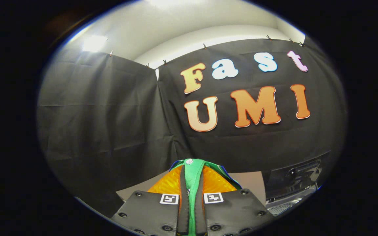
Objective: Put the clothes into the washing machine and then close the washing machine lid.
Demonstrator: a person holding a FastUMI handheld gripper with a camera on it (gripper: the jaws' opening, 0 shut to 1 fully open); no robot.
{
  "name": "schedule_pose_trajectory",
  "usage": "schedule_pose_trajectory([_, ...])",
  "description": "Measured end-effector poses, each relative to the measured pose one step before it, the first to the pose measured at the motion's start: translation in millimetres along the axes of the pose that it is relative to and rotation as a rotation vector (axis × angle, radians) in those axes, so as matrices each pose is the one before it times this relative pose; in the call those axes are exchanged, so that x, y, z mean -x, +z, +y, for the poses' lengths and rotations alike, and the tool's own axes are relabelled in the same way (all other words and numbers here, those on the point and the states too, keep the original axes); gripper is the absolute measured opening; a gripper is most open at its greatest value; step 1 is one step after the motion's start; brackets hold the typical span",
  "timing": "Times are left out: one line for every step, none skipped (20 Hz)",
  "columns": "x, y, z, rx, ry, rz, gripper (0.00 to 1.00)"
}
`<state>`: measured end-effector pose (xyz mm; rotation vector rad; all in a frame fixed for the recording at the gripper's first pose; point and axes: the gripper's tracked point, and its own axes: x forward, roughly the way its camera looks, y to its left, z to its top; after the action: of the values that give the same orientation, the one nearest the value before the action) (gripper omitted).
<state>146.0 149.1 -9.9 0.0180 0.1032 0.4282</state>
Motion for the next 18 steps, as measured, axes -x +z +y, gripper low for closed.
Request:
schedule_pose_trajectory([8.57, 3.04, -8.70, -0.00490, 0.00845, -0.01294, 0.15])
schedule_pose_trajectory([8.33, 1.66, -9.46, -0.00182, 0.00762, -0.00739, 0.15])
schedule_pose_trajectory([9.58, 5.32, -10.19, 0.00016, 0.00564, -0.01582, 0.15])
schedule_pose_trajectory([9.17, 4.94, -13.30, 0.00634, 0.00041, -0.01104, 0.15])
schedule_pose_trajectory([10.31, 2.63, -13.02, 0.01426, -0.00427, -0.01221, 0.15])
schedule_pose_trajectory([8.68, 1.06, -13.12, 0.02003, -0.00770, -0.00160, 0.15])
schedule_pose_trajectory([9.63, 0.82, -13.48, 0.01397, -0.00899, -0.00026, 0.15])
schedule_pose_trajectory([8.51, 0.98, -12.13, 0.00528, -0.00789, -0.00159, 0.15])
schedule_pose_trajectory([8.68, 1.50, -11.23, 0.00183, -0.00817, -0.00239, 0.15])
schedule_pose_trajectory([7.94, 0.53, -12.67, 0.00103, -0.00958, -0.00310, 0.15])
schedule_pose_trajectory([7.06, 0.87, -13.62, -0.00227, -0.01233, -0.00304, 0.15])
schedule_pose_trajectory([7.07, 1.04, -13.90, -0.00623, -0.01146, -0.00142, 0.15])
schedule_pose_trajectory([8.15, 0.51, -12.77, -0.00393, -0.01007, -0.00066, 0.15])
schedule_pose_trajectory([7.76, -0.59, -13.88, 0.00157, -0.01479, 0.00059, 0.14])
schedule_pose_trajectory([5.46, -0.79, -13.92, 0.00306, -0.01533, 0.00178, 0.15])
schedule_pose_trajectory([4.20, -2.67, -13.65, 0.00369, -0.01677, 0.00491, 0.15])
schedule_pose_trajectory([4.13, -2.55, -12.26, 0.00348, -0.01172, 0.00604, 0.15])
schedule_pose_trajectory([3.61, -2.97, -12.00, 0.00277, -0.00944, 0.00589, 0.15])
